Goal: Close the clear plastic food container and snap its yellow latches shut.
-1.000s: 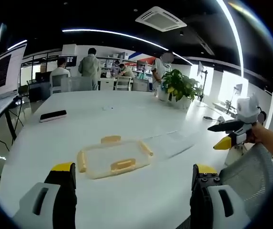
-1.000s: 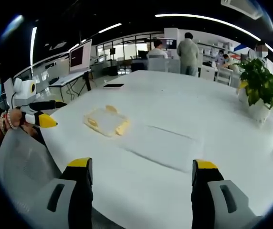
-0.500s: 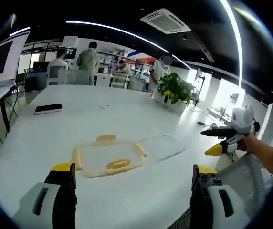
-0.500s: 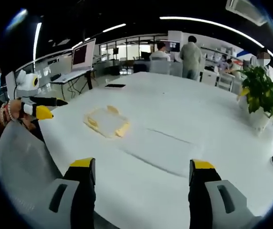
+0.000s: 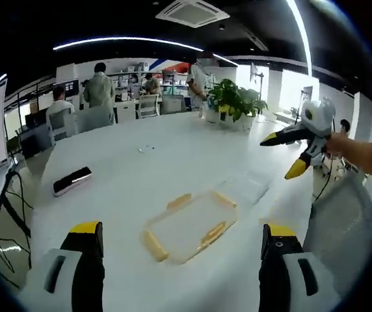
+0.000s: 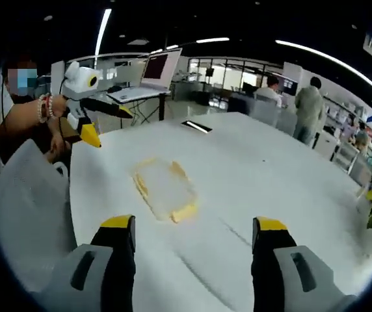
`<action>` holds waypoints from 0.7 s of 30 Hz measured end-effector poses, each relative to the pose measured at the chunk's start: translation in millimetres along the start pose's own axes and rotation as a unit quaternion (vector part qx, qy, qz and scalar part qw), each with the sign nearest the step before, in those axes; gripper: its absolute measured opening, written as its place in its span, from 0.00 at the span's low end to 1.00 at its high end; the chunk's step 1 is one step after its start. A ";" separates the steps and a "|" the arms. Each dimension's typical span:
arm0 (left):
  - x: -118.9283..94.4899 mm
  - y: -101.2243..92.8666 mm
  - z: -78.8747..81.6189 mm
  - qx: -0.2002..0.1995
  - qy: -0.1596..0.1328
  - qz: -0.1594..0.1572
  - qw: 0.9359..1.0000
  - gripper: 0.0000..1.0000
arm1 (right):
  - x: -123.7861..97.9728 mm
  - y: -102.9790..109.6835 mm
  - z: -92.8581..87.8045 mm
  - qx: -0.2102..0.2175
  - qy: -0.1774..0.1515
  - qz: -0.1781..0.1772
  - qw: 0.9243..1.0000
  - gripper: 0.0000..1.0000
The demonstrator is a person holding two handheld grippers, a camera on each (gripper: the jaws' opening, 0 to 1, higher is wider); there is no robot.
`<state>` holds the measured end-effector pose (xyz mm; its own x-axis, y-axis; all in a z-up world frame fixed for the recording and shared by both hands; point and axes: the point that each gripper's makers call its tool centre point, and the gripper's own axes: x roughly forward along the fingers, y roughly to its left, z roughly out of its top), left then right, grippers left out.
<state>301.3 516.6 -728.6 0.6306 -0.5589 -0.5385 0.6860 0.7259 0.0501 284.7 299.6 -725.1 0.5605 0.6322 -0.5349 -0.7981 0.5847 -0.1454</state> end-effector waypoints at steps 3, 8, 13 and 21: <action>9.5 0.8 -9.4 0.041 0.033 -0.033 0.998 0.99 | 16.9 -2.7 6.8 -0.037 -0.005 0.024 0.999 0.83; 29.1 6.0 -30.5 0.075 0.092 -0.085 0.989 0.98 | 37.7 -7.7 6.4 -0.060 0.012 0.050 0.997 0.85; 44.3 14.7 -44.7 0.153 0.141 -0.117 0.971 0.99 | 55.7 -0.9 -3.3 -0.071 0.044 0.099 0.992 0.84; 63.4 21.1 -59.6 0.230 0.198 -0.173 0.937 0.92 | 82.5 8.3 -13.9 -0.087 0.088 0.155 0.980 0.77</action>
<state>334.2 520.4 -811.9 0.2195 -0.4697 -0.8551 0.9660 0.2273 0.1231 321.3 349.6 -782.0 0.2508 0.6590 -0.7091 -0.9581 0.2739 -0.0843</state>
